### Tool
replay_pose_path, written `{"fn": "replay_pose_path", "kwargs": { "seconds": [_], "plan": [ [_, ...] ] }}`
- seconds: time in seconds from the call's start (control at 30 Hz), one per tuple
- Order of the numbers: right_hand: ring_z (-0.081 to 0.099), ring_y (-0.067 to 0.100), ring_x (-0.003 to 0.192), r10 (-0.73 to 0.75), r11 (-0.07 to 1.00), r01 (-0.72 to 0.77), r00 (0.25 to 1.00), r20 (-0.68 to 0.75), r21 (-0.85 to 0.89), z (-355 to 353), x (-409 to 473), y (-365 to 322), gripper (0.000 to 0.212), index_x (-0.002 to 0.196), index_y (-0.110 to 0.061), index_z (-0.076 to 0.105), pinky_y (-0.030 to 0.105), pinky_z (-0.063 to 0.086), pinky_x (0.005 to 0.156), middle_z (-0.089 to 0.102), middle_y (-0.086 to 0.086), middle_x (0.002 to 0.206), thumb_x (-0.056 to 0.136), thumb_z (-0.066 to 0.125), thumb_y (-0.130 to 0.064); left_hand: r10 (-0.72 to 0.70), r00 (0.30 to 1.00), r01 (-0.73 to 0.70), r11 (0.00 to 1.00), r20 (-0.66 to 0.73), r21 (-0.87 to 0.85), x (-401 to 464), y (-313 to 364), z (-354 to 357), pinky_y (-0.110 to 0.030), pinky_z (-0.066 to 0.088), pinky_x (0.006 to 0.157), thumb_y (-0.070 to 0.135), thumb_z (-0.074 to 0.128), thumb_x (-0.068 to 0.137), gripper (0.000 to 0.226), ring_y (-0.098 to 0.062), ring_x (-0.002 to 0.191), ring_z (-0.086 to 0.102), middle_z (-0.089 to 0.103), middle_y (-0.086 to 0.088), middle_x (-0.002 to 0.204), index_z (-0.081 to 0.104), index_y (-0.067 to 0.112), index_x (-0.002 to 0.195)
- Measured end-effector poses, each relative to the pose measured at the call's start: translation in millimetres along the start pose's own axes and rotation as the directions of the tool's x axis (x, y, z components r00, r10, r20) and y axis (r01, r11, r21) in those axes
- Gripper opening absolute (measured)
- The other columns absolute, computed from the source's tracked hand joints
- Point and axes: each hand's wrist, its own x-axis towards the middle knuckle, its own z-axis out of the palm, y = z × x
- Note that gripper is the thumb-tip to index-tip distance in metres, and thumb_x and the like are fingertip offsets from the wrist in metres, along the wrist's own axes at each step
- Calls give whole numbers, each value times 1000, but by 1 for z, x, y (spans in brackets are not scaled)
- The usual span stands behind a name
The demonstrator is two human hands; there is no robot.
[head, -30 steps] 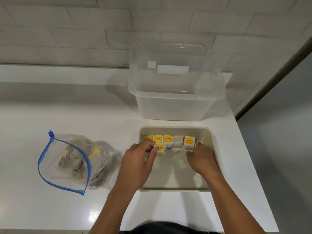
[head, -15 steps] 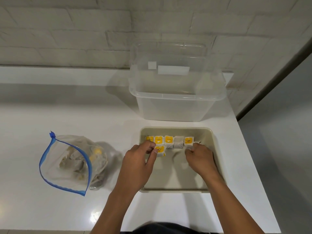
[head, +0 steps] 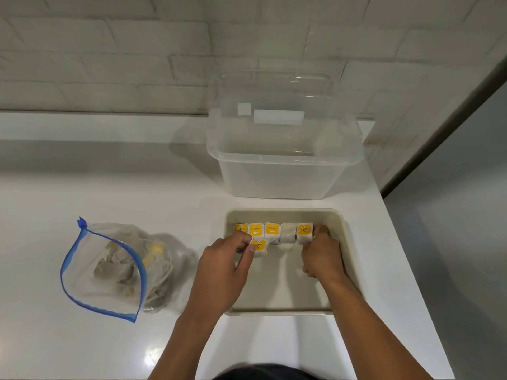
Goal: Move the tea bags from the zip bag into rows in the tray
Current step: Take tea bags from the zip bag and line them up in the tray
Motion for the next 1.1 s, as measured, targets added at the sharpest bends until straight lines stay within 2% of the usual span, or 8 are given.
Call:
{"fn": "replay_pose_path", "kwargs": {
  "seconds": [0.1, 0.23, 0.37, 0.47, 0.67, 0.83, 0.97, 1.1],
  "plan": [
    [70, 37, 64, 14, 1000, -14, 1000, 5, 2, 2, 2, 1, 27, 111, -17, 45, 46, 57, 41, 66, 13, 96, 87, 38, -5, 3, 1000, -3, 1000, 3, 11, 0, -1, 2, -17, 47, 71, 28, 63, 97, 7, 2, 82, 63, 68, 26, 84, 63, 34, 94],
    [70, 37, 59, 25, 1000, -25, 1000, 0, -11, 7, 6, 4, 21, 107, -13, 43, 49, 57, 42, 68, 17, 92, 88, 39, -5, -7, 1000, 7, 1000, 10, 5, 1, -3, 1, -12, 44, 71, 30, 62, 97, 6, 3, 84, 63, 69, 24, 85, 62, 35, 94],
    [70, 37, 58, 31, 1000, -31, 999, 11, 1, 7, 6, 2, 20, 106, -13, 43, 49, 57, 42, 67, 17, 91, 88, 39, -5, -13, 1000, 13, 1000, 19, 3, 1, -3, 2, -13, 45, 71, 30, 61, 97, 7, 4, 84, 63, 69, 25, 86, 61, 36, 94],
    [70, 36, 54, 59, 997, -62, 997, 52, 54, 2, 2, -1, 25, 108, -10, 45, 50, 58, 45, 66, 16, 91, 85, 38, -2, -18, 1000, 18, 1000, 23, 1, 1, -3, 1, -15, 47, 71, 31, 61, 97, 7, 4, 84, 63, 69, 24, 86, 61, 37, 94],
    [69, 35, 51, 87, 983, -100, 993, 85, 157, -3, -2, -6, 18, 111, -8, 44, 47, 59, 46, 63, 13, 89, 96, 36, -10, -26, 999, 25, 1000, 26, 3, 1, -4, 1, -23, 50, 72, 32, 60, 97, 5, 1, 84, 64, 70, 21, 86, 61, 36, 94],
    [70, 38, 56, 105, 985, -121, 986, 128, 124, -7, -5, -8, 29, 114, -8, 43, 52, 60, 49, 58, 12, 86, 89, 32, 1, -14, 1000, 14, 1000, 23, 2, 3, -2, 1, -19, 49, 72, 34, 59, 97, 4, 3, 85, 64, 69, 22, 87, 61, 37, 95],
    [70, 39, 55, 64, 991, -80, 987, 150, 104, -23, -17, -5, 47, 133, -13, 33, 51, 61, 54, 62, 17, 87, 89, 35, 1, 32, 999, -32, 999, 12, 4, 4, 0, 5, -25, 51, 74, 35, 58, 97, 4, -1, 86, 63, 68, 20, 90, 63, 35, 97],
    [70, 31, 51, -13, 992, -11, 984, 179, 129, -44, -34, -5, 40, 132, -19, 48, 42, 62, 55, 63, 14, 93, 95, 39, -6, 48, 999, -49, 996, -10, -72, 8, 16, 16, -15, 45, 71, 30, 66, 94, 5, -4, 78, 58, 57, 15, 88, 67, 34, 92]
  ]
}}
